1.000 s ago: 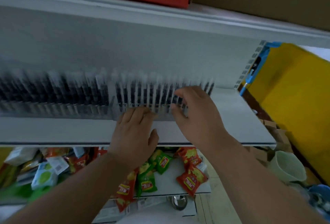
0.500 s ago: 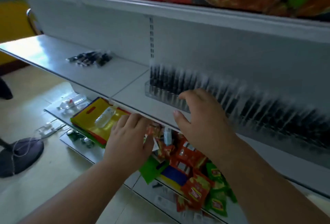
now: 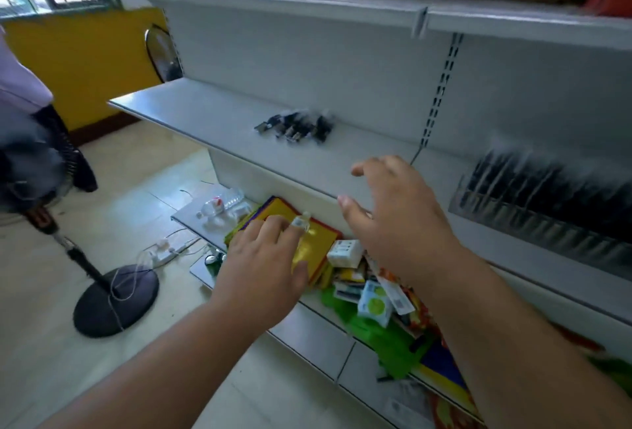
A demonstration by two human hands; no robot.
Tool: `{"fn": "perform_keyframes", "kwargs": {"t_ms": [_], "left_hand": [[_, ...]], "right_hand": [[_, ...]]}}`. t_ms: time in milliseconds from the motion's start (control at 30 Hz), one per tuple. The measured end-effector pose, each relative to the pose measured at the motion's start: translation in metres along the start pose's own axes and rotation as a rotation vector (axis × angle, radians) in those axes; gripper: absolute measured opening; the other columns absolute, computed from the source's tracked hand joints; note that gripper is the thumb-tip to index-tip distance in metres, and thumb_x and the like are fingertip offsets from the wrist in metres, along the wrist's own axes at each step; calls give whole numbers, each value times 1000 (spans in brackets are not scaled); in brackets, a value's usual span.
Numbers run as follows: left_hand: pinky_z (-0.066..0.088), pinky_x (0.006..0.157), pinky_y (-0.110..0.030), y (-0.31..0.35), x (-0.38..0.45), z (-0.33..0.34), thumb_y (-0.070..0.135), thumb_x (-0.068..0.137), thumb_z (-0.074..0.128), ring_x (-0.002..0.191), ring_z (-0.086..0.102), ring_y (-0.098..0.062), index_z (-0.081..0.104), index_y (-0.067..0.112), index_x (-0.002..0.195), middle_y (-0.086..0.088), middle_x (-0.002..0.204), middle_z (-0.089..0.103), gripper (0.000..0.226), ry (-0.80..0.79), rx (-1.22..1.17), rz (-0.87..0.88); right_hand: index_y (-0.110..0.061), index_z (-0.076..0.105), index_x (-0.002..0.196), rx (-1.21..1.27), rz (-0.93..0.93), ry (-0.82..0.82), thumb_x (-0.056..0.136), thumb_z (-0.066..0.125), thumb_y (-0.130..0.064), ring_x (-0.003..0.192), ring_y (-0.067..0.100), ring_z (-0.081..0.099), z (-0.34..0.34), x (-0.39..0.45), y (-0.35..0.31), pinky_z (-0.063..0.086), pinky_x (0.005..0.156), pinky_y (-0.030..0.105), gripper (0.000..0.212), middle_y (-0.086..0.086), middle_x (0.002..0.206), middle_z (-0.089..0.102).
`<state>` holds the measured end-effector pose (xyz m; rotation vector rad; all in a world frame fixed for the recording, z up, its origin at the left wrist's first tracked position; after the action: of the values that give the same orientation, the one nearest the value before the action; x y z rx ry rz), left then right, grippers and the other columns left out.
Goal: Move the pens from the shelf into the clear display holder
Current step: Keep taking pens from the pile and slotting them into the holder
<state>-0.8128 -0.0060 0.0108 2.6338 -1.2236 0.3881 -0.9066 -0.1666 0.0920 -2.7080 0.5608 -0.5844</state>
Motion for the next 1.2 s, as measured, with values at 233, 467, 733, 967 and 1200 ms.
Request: {"fn": "perform_keyframes", "kwargs": {"t_ms": [233, 467, 733, 967, 1200], "left_hand": [[51, 84, -42, -48, 55, 14, 47, 83, 40, 99, 60, -26, 65, 22, 113, 1, 105, 62, 46, 5, -32, -14], [50, 80, -41, -110, 107, 26, 47, 83, 40, 93, 59, -27, 66, 22, 111, 0, 102, 62, 45, -1, -30, -88], [44, 94, -41, -166, 170, 50, 52, 89, 38, 111, 53, -22, 59, 30, 123, 6, 118, 58, 45, -89, -145, -81], [44, 95, -37, -226, 271, 78, 43, 94, 50, 110, 54, -20, 59, 27, 122, 6, 114, 60, 33, -84, -279, 60], [42, 92, -37, -257, 358, 113, 44, 95, 51, 111, 54, -27, 60, 20, 117, -2, 114, 63, 33, -186, -337, 148]], "right_hand": [[-25, 50, 128, -49, -4, -24, 94, 53, -45, 116, 20, 46, 36, 72, -13, 42, 97, 39, 40, 0, 126, 49], [-22, 53, 121, -12, -9, -66, 93, 53, -47, 112, 22, 50, 82, 171, -29, 45, 95, 42, 37, 2, 124, 52], [-22, 54, 117, -25, 53, -67, 92, 57, -45, 107, 21, 52, 121, 230, -37, 48, 89, 42, 34, 2, 120, 52], [-22, 56, 115, -64, 192, 20, 92, 58, -43, 106, 18, 52, 157, 281, -53, 47, 90, 39, 31, -2, 114, 54], [-20, 57, 112, -103, 365, 119, 92, 60, -41, 102, 19, 53, 177, 307, -69, 47, 85, 37, 29, -1, 111, 55]]}}
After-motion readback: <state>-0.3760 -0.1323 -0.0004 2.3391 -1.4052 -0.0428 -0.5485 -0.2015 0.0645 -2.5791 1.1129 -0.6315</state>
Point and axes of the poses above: each hand's wrist, its own x-axis towards the middle knuckle, its own z-axis out of the palm, y = z × x, the point moved 2 cm from there along x, towards the middle knuckle
